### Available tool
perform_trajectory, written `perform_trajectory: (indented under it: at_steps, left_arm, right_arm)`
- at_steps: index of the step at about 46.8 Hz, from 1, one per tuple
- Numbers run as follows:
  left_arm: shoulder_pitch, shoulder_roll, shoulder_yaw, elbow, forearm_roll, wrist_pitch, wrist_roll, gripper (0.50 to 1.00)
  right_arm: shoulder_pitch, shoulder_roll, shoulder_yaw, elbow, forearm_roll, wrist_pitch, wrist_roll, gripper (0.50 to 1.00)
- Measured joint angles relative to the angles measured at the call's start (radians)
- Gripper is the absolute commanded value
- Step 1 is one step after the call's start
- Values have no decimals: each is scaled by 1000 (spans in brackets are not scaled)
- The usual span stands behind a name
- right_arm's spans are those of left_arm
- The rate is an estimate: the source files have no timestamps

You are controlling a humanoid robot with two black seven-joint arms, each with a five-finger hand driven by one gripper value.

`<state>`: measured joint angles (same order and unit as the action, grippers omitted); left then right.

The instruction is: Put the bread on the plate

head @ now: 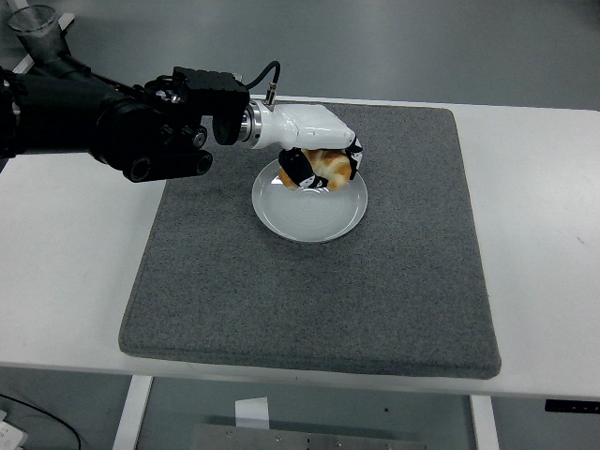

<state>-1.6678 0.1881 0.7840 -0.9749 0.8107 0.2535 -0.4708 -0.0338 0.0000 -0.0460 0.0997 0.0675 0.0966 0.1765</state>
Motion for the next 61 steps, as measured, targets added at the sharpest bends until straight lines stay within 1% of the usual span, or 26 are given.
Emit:
perform_trajectory:
  at_steps: [14, 28, 36, 61]
  left_arm:
    - [55, -24, 41, 59, 14, 0, 0, 500]
    - [94, -39, 46, 111, 15, 1, 0, 500]
    - [123, -74, 47, 141, 15, 5, 0, 500]
    - [164, -90, 48, 180, 15, 12, 3, 500]
  right_arm:
    - [0, 0, 0, 0, 0, 0, 0, 932]
    - [0, 0, 0, 0, 0, 0, 0, 932]
    - [0, 0, 0, 0, 0, 0, 0, 932]
    - [0, 0, 0, 0, 0, 0, 0, 932]
